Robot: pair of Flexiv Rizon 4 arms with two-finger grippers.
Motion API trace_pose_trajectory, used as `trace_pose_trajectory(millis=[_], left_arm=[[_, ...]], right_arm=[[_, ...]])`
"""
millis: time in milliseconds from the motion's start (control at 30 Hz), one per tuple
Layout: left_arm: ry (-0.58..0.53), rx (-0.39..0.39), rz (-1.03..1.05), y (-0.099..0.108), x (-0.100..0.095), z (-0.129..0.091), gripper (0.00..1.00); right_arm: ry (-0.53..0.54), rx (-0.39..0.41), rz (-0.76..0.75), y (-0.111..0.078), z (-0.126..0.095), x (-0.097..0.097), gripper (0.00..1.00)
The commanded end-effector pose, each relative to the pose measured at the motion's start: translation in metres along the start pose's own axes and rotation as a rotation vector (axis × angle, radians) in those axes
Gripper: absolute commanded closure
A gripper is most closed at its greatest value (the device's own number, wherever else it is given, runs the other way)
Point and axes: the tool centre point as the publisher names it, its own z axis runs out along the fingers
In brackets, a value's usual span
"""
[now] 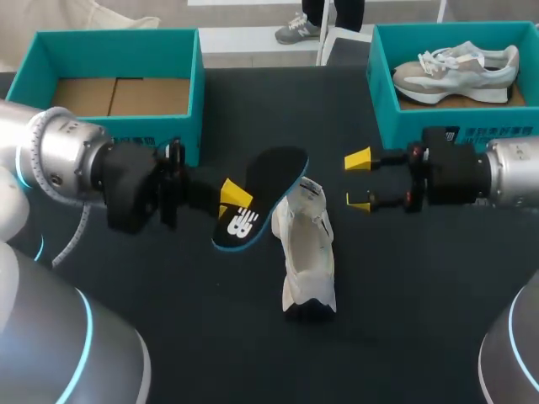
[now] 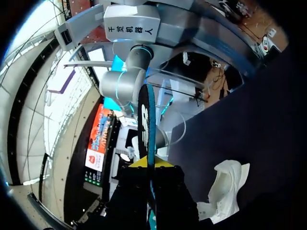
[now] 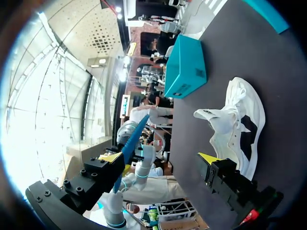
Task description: Take the shoe out of the shoebox, open the shoe tongue, remove and reinsert the insole, then place the shoe into the shoebox
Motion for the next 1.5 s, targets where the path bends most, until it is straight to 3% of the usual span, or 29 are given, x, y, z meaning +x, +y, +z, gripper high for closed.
trace_pose_trajectory(millis=[33,100,200,333,533,800,900,967,1033,1100,1400,1500], left_arm=[[0.031,0.008,0.199,0.002,-0.001,-0.001,1.00],[0.031,0.008,0.199,0.002,-0.001,-0.001,1.00],[0.075,-0.038,0.174,0.013,0.025,-0.002,1.00],[0.069,-0.079,0.151,0.020,0.043,-0.008,1.00],[0.102,-0.118,0.202,0.034,0.060,-0.006,1.00],[0.107,-0.181,0.281,0.054,0.073,0.014,1.00],[0.092,-0.175,0.278,0.055,0.073,0.022,1.00],[0.095,-0.168,0.278,0.055,0.075,0.027,1.00],[0.096,-0.169,0.284,0.056,0.076,0.032,1.00],[0.095,-0.168,0.283,0.056,0.078,0.037,1.00],[0.065,-0.176,0.265,0.063,0.081,0.054,1.00],[0.062,-0.177,0.273,0.062,0.080,0.055,1.00]], right_arm=[[-0.004,-0.002,0.001,-0.001,0.002,0.000,0.00],[-0.004,-0.002,0.001,-0.001,0.002,0.000,0.00],[0.012,-0.046,0.022,-0.003,0.003,-0.001,0.00],[0.020,-0.060,0.036,-0.007,0.006,0.000,0.00],[0.043,-0.033,0.048,-0.015,0.023,0.003,0.00],[0.060,-0.021,0.069,-0.019,0.050,0.009,0.00],[0.073,-0.012,0.083,-0.017,0.058,0.007,0.17],[0.073,-0.014,0.084,-0.016,0.062,0.007,0.20],[0.075,-0.014,0.086,-0.014,0.063,0.008,0.31],[0.077,-0.004,0.088,-0.013,0.064,0.010,0.49],[0.072,0.005,0.112,-0.014,0.066,0.011,0.48],[0.069,0.007,0.121,-0.015,0.066,0.010,0.55]])
